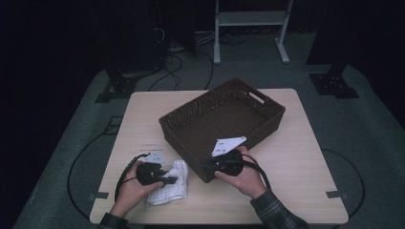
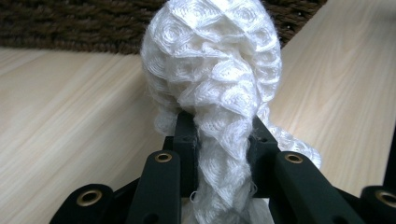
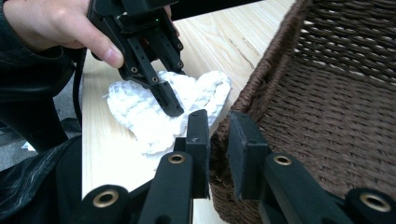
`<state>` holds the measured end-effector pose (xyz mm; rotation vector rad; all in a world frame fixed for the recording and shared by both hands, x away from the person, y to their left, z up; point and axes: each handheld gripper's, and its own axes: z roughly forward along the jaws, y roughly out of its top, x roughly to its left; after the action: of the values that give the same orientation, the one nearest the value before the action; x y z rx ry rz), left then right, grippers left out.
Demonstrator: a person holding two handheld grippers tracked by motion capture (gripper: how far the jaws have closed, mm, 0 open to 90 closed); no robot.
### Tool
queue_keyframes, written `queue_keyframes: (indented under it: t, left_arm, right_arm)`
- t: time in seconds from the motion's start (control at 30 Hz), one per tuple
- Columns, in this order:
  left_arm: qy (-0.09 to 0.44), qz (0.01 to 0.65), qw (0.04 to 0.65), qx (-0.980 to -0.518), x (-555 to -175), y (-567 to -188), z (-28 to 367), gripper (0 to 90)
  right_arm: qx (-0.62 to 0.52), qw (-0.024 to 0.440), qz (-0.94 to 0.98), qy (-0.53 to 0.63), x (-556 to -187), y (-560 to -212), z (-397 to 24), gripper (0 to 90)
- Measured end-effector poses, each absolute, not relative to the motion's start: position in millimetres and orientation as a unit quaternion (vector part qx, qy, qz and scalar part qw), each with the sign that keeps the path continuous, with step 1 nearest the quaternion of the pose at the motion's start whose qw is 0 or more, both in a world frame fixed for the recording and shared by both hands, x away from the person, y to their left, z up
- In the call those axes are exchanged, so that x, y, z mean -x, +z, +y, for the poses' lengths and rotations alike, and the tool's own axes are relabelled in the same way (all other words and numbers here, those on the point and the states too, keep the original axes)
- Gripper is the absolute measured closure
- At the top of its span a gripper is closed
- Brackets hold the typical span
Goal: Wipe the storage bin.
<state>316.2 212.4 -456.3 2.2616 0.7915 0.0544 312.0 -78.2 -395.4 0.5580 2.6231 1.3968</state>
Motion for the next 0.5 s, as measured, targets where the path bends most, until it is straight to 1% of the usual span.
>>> queue_keyframes:
  t: [0.33,0.5]
  left_arm:
    - [0.030,0.317,0.363,-0.876,-316.8,-456.8,223.0,70.5]
    - [0.028,0.315,0.361,-0.878,-316.8,-458.3,222.7,70.5]
  right_arm:
    - [-0.173,0.056,0.873,0.453,-319.6,-392.5,-46.6,76.5]
    - [-0.169,0.060,0.872,0.455,-319.0,-386.9,-51.1,74.1]
